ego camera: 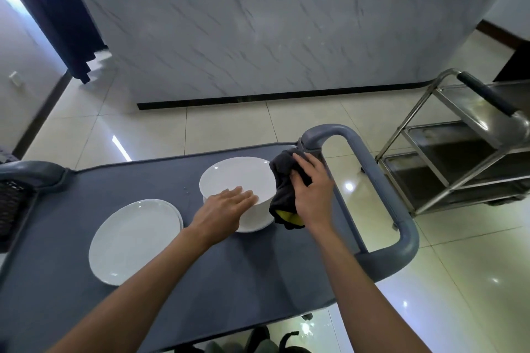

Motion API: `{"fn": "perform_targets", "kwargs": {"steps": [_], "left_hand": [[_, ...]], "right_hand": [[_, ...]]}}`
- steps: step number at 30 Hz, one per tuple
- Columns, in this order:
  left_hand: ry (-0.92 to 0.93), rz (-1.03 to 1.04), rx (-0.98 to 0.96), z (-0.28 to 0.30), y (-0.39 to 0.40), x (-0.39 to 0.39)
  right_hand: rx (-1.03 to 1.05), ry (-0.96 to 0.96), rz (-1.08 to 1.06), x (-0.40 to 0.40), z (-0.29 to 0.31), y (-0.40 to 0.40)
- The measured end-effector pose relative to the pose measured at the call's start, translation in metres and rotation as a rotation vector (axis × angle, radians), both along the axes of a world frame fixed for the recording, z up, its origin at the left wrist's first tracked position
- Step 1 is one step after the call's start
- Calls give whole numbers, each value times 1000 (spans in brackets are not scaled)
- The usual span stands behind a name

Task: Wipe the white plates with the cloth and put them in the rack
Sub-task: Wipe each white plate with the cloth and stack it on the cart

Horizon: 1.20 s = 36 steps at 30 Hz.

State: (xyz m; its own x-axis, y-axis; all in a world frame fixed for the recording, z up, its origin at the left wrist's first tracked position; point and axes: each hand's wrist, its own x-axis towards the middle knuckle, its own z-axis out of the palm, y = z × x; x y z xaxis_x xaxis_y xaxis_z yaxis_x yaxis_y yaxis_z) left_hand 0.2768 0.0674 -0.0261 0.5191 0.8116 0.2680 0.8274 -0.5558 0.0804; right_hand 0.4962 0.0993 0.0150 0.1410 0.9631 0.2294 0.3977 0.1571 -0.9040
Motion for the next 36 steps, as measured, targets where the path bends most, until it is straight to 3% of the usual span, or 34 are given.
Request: {"fn": "perform_targets", "kwargs": {"steps": [5, 22, 30, 36], "left_hand": [[38, -34, -66, -13, -5, -2], [82, -69, -2, -41, -20, 0], [-7, -41, -85, -39, -21, 0], [-94, 97, -91, -32, -24, -5]], "right_hand": [[14, -15, 25, -2, -9, -2], [-23, -37, 15, -2, -30, -15], [-19, -76, 58, -13, -35, -17], [-12, -108, 99, -22, -39, -17]]}}
